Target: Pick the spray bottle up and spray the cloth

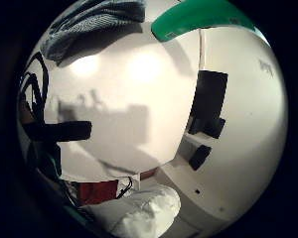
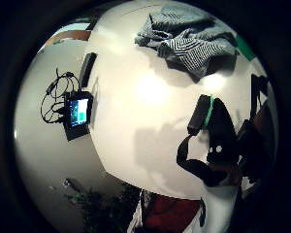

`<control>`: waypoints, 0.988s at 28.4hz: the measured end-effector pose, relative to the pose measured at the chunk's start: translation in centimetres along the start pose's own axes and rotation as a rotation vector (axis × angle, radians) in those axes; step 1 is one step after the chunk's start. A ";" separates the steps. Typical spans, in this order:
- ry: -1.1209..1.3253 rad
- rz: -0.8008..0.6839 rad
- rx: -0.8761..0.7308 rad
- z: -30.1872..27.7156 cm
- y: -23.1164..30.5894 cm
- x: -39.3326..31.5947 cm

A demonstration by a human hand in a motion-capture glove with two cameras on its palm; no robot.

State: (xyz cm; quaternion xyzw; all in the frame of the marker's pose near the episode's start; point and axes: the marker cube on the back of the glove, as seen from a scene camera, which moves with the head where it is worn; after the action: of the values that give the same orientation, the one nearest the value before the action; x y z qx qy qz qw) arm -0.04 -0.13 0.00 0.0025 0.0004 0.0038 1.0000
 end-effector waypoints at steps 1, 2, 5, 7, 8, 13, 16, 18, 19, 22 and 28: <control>0.000 0.002 -0.001 0.0 0.0 0.0; 0.001 0.006 -0.003 0.0 -0.1 0.0; 0.004 0.019 -0.017 0.1 -0.1 0.1; 0.004 0.025 -0.017 0.1 0.0 0.1; 0.002 0.026 -0.015 0.1 0.0 0.1; -0.017 0.016 -0.006 0.2 0.4 0.1; -0.073 -0.004 0.003 0.2 1.1 0.9; -0.142 -0.039 0.019 0.1 1.8 1.8; -0.191 -0.062 0.036 0.0 2.2 2.2; -0.500 -0.145 0.152 -0.9 3.5 4.9; -0.999 -0.249 0.438 -2.0 2.6 10.6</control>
State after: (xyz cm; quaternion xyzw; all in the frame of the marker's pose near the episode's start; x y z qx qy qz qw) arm 10.52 2.58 -2.04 0.2117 -0.4726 -0.1162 0.8475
